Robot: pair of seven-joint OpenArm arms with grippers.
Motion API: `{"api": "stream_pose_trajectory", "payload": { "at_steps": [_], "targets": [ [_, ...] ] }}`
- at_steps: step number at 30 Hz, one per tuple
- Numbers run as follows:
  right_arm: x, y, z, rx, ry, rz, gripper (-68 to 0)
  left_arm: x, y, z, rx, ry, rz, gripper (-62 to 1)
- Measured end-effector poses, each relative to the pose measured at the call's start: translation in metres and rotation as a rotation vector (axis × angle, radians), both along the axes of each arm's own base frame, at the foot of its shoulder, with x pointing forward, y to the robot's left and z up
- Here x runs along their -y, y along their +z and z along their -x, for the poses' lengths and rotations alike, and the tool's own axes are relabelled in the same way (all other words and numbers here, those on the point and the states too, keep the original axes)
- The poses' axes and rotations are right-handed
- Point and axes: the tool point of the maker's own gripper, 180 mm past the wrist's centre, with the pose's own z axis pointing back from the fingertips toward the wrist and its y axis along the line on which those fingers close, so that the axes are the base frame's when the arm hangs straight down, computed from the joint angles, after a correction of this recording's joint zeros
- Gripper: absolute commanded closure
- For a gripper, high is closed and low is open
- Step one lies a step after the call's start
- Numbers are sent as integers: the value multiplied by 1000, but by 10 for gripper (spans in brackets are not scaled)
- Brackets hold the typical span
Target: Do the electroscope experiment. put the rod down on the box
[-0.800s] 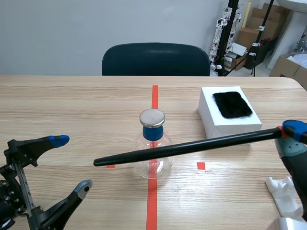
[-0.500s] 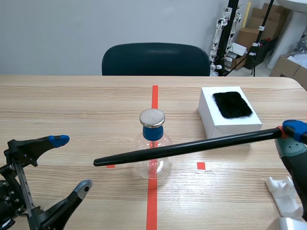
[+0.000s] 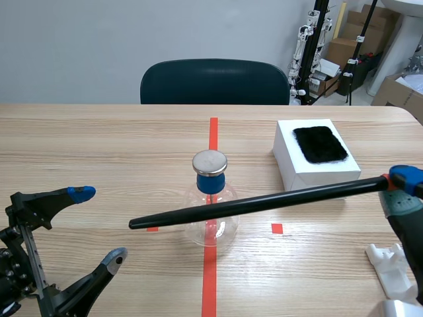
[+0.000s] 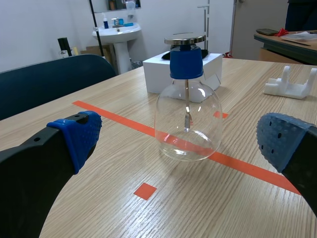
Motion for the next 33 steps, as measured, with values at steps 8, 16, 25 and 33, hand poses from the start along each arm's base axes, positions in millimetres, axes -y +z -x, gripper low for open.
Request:
{"api": "stream_pose_trajectory", "payload": {
  "at_steps": [8, 16, 25, 33],
  "targets": [
    [0, 0, 0, 0, 0, 0, -6, 0, 0, 0, 0, 0, 0, -623],
    [-3, -2, 2, -1, 22, 33, -6, 0, 0, 0, 0, 0, 0, -623],
    [-8, -14, 6, -60, 58, 55, -6, 0, 0, 0, 0, 0, 0, -623],
    [8, -22, -15, -99, 14, 124, -7, 0, 0, 0, 0, 0, 0, -623]
  ]
}}
